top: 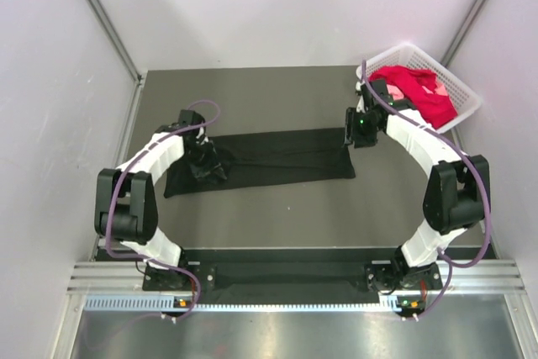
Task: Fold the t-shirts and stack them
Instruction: Fold the tshirt
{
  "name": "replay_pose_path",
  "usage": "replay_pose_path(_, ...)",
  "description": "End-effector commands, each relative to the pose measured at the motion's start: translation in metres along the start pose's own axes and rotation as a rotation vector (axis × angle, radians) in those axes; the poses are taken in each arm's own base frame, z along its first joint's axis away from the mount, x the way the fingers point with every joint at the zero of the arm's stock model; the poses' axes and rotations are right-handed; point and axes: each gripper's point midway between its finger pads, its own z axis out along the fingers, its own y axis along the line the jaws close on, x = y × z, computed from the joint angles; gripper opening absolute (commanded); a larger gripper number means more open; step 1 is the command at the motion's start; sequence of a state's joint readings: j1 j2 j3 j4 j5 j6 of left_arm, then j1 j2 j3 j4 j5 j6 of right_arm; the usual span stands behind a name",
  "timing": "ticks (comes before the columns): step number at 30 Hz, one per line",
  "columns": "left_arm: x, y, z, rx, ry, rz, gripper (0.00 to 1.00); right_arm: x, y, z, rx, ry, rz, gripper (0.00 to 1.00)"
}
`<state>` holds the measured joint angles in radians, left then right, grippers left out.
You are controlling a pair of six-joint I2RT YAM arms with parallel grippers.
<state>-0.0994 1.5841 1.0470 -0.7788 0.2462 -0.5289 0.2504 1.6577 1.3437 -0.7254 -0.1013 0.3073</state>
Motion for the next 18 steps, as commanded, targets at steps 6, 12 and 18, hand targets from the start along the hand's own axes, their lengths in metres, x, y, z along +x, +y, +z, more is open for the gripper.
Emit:
replay_pose_path(6, -0.025, -0.023, 0.013, -0.010, -0.063, 0.068, 0.40, 0.016, 0.002, -0.004, -0.016, 0.023, -0.026, 0.43)
replay_pose_path(12, -0.022, -0.027, 0.037, 0.025, -0.012, 0.050, 0.38, 0.028, -0.002, -0.002, -0.016, 0.043, -0.031, 0.43)
replay_pose_path(18, -0.009, -0.013, 0.059, -0.014, 0.056, 0.017, 0.38, 0.040, -0.002, 0.009, -0.037, 0.087, -0.019, 0.43)
